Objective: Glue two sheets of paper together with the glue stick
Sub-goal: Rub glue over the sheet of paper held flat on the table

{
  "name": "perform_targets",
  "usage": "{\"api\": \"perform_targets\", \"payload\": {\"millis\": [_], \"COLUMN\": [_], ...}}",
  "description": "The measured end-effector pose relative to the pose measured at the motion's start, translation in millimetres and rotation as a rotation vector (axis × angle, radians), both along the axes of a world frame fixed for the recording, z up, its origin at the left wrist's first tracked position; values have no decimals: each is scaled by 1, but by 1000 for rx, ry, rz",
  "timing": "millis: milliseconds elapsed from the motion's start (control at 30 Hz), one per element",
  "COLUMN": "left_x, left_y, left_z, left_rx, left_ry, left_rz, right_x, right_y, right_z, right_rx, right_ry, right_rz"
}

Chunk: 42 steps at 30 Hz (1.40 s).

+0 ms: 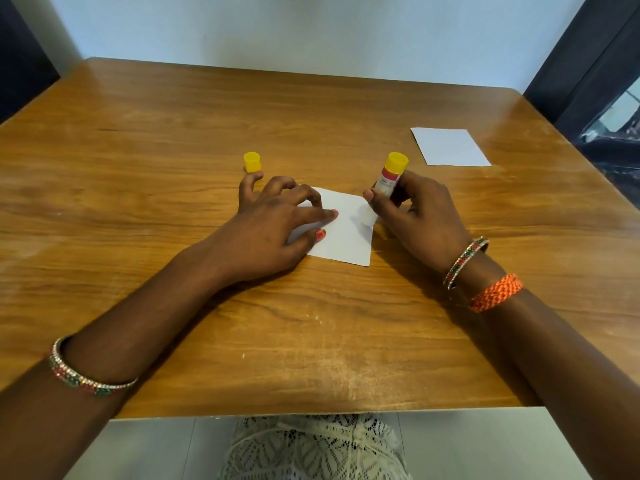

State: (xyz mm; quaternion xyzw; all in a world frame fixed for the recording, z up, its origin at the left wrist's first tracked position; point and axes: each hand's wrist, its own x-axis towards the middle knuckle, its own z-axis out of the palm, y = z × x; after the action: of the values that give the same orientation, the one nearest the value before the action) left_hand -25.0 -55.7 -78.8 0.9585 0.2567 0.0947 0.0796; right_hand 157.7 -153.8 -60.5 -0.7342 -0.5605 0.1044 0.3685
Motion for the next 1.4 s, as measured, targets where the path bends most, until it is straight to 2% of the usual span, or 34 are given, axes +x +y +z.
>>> {"api": "perform_targets", "payload": {"millis": [700,767,800,933,967,1133,1267,1400], "left_x": [0,0,0,-1,-1,0,-1,2], "left_y": [0,0,0,-1,-2,-2,-3,-1], "left_z": [0,0,0,-1,-1,-1,-2,4], "left_rx": [16,6,-3,-46,-53,-87,-84,-109], "left_ry": [-6,-9,-15,-62,-66,-78,-148,-299], "left_rz": [4,4,4,2,1,13,26,95], "right_x": [-22,-21,-19,3,11,35,34,31], "right_y": [-33,-33,-32,-26,-24,-9,9,35], "right_z": [0,2,2,9,12,19,20,14], "right_rx": [-37,-82,-77,80,104,128,121,171], "right_ry": [110,204,312,928,1031,1074,1225,1165], "right_rz": [71,110,115,-31,-52,-36,-14,3]}}
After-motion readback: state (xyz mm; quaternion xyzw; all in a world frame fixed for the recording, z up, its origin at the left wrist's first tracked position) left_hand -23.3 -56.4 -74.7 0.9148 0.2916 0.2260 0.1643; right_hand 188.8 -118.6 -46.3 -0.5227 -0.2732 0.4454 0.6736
